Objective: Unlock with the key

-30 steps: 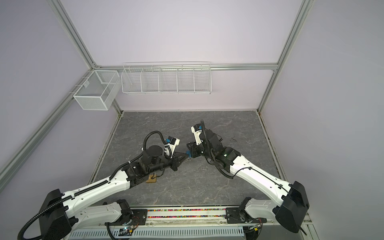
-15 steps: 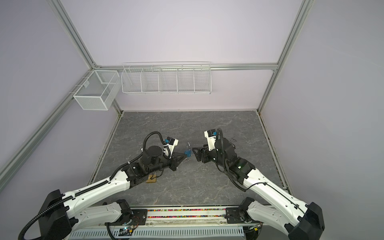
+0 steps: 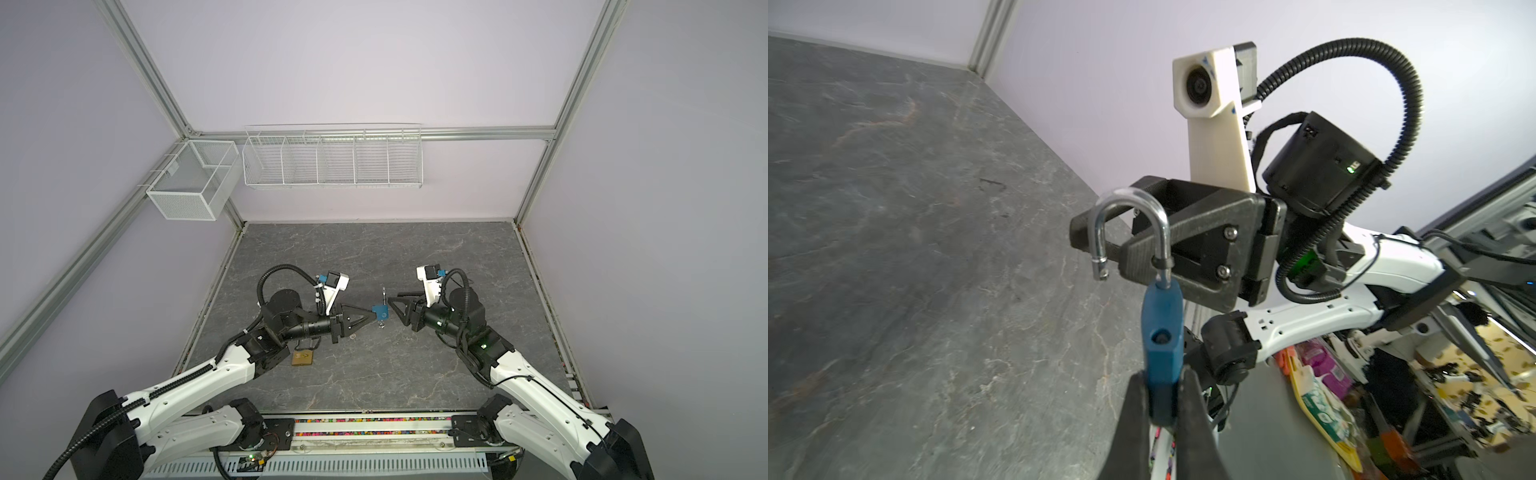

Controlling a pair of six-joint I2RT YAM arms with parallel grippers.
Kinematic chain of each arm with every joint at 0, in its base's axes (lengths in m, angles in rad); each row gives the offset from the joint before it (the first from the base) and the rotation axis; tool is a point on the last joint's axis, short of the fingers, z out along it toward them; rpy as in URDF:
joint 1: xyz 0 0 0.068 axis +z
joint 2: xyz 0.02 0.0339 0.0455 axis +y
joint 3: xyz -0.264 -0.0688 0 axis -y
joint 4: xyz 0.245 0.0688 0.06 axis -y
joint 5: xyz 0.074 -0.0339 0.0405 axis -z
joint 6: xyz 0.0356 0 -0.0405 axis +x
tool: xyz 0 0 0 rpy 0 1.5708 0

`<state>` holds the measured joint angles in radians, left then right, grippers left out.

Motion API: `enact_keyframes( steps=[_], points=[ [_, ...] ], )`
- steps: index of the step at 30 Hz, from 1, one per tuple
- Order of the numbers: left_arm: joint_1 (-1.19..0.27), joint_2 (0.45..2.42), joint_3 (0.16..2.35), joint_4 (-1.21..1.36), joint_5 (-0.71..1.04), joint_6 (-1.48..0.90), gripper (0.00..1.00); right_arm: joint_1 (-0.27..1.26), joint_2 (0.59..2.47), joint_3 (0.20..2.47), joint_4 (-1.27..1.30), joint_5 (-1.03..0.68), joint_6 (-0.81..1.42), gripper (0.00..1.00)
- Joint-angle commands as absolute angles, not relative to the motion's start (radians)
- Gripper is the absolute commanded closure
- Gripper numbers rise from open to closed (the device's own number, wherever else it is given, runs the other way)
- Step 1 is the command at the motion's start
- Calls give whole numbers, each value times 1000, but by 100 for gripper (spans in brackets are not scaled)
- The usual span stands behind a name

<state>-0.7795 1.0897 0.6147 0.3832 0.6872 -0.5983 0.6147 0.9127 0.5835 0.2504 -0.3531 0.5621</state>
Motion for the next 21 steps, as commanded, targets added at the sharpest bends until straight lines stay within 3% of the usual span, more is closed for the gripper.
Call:
enact_keyframes(
  steps=[1,12,21],
  points=[
    [-776,1103,630,465,772,-624,100,608,896,597,318,-405,569,53],
    [-776,1108,645,484,781,-627,100,607,930,648,246,-423,537,58],
    [-776,1109,650,495,778,-631,100,607,1014,695,257,-488,543,79]
  ],
)
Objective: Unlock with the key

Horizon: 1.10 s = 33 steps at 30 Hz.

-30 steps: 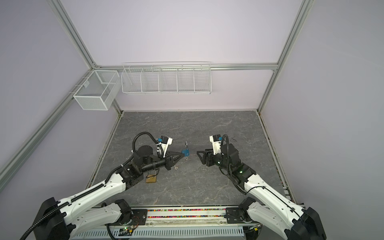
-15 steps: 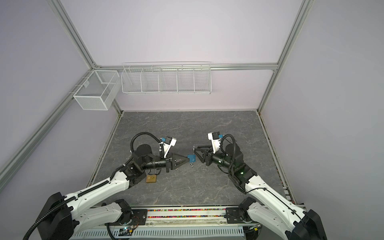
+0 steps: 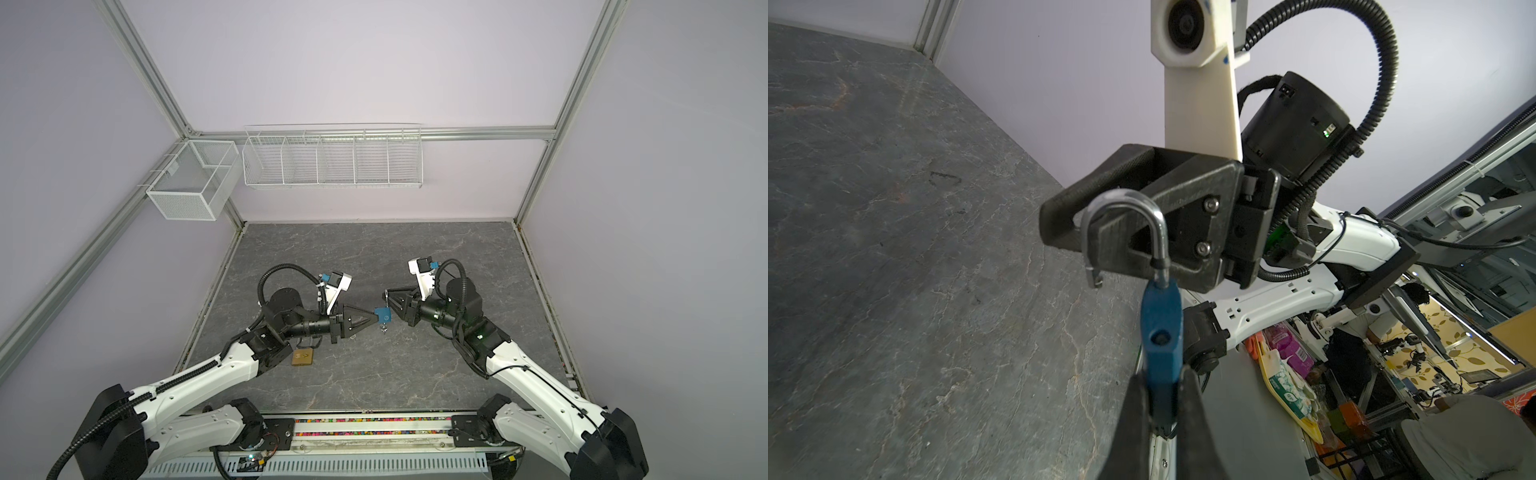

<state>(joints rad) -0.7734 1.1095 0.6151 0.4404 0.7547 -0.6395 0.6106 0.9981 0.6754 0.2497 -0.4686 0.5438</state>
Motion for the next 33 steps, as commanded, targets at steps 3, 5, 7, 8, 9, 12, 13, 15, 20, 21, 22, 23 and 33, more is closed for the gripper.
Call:
enact_keyframes(
  steps=[3,5,7,8,9,12,13,15,20,21,22,23,33],
  points=[
    [-776,1110,659,448,759,-603,100,607,1013,700,237,-485,535,84],
    [-776,1111,670,407,743,-578,100,606,1004,706,208,-473,524,86],
    [-776,1112,684,351,708,-553,100,607,994,720,149,-439,506,87],
    [-776,1109,693,317,683,-537,100,607,987,729,112,-415,493,87],
    [-776,1111,699,291,660,-524,100,606,982,738,76,-390,481,87],
    [-776,1113,718,215,576,-495,100,607,970,758,0,-332,454,89],
    [-776,1114,722,200,554,-490,100,608,969,763,-17,-321,450,90],
    [-776,1117,722,185,501,-483,100,609,974,769,-37,-302,449,93],
    [-776,1136,728,173,399,-473,100,612,1011,774,-41,-279,476,93],
    [-776,1144,729,177,388,-470,100,613,1022,777,-49,-262,484,93],
    [-776,1152,734,182,381,-469,100,612,1034,785,-59,-245,490,93],
    [-776,1165,738,189,378,-466,100,613,1050,793,-71,-229,492,94],
    [-768,1312,759,232,397,-431,71,612,1311,976,-145,-226,423,93]
  ],
)
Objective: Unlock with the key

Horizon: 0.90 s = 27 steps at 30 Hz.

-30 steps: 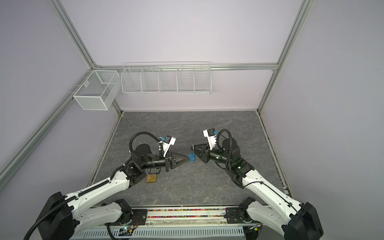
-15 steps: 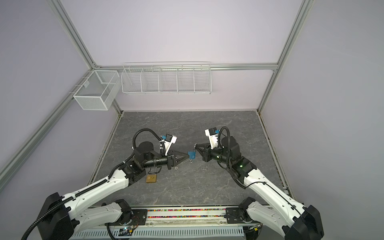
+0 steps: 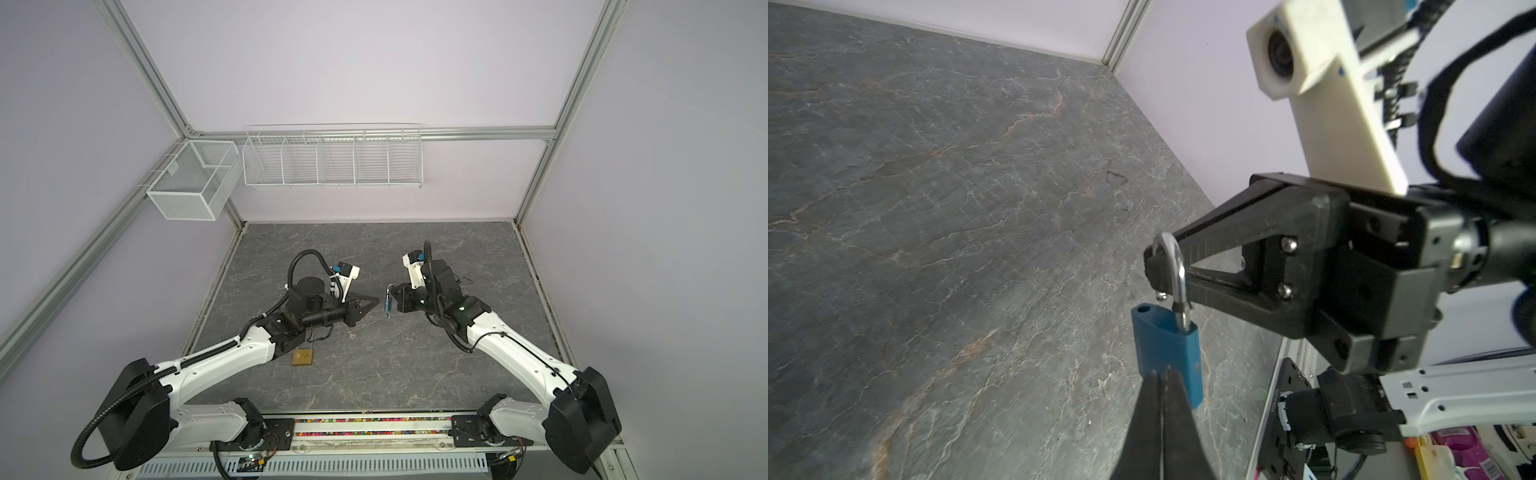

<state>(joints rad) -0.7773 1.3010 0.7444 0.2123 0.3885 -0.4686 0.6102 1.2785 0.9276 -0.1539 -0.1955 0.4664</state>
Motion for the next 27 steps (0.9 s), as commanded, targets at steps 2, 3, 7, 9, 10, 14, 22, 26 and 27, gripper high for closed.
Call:
enact_keyframes(
  steps=[2,3,7,9,10,14,22,26,27],
  points=[
    [-756,1297,704,311,460,-437,61,613,1325,993,-143,-242,409,93],
    [-751,1285,661,382,483,-442,59,612,1327,1001,-143,-253,396,93],
    [-697,1228,556,503,545,-471,57,612,1297,987,-110,-307,351,93],
    [-648,1214,535,518,606,-472,55,613,1271,973,-88,-353,324,93],
    [-628,1216,534,520,642,-469,55,612,1259,965,-75,-375,318,94],
    [-561,1287,540,711,887,-545,49,613,1213,936,9,-510,319,93],
    [-550,1589,624,1418,1119,-989,36,612,1183,935,79,-630,345,93],
    [-584,1596,678,1419,1171,-1004,32,611,1175,951,48,-618,331,93],
    [-585,1590,682,1420,1182,-1013,32,611,1170,953,38,-604,324,93]
  ],
)
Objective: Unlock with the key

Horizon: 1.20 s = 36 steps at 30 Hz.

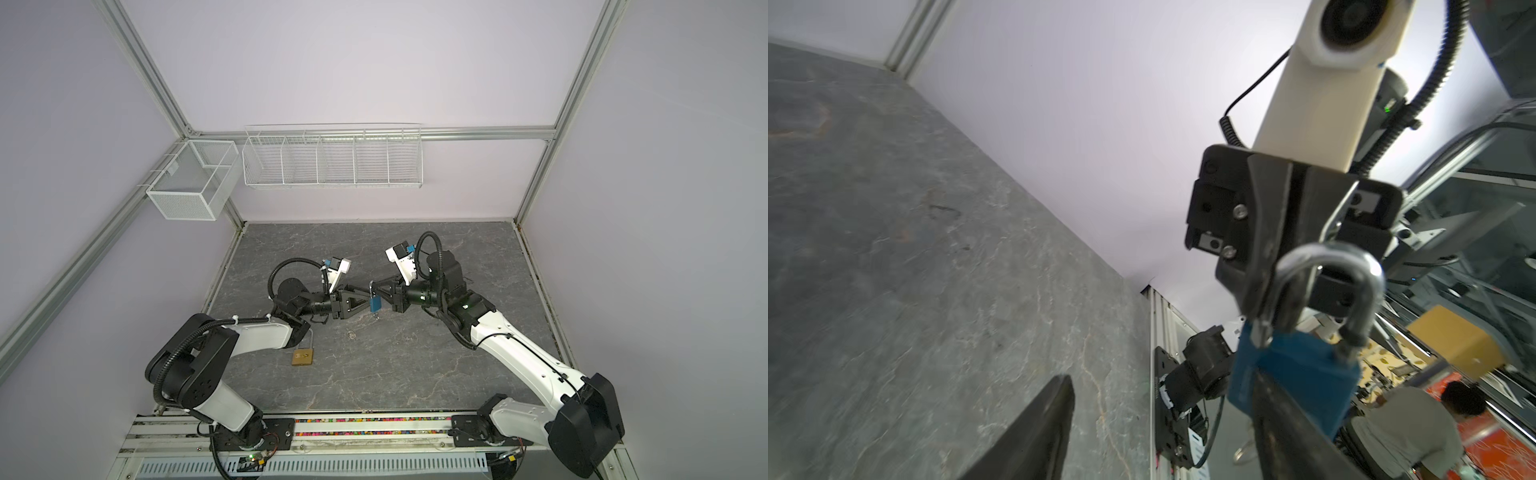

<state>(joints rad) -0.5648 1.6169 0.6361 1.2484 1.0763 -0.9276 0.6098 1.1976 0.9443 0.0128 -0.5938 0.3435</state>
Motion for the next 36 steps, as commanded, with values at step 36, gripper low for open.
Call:
enact_keyframes(
  steps=[36],
  points=[
    [-617,1554,697,1419,1149,-1005,22,605,1217,1042,32,-663,325,93]
  ],
)
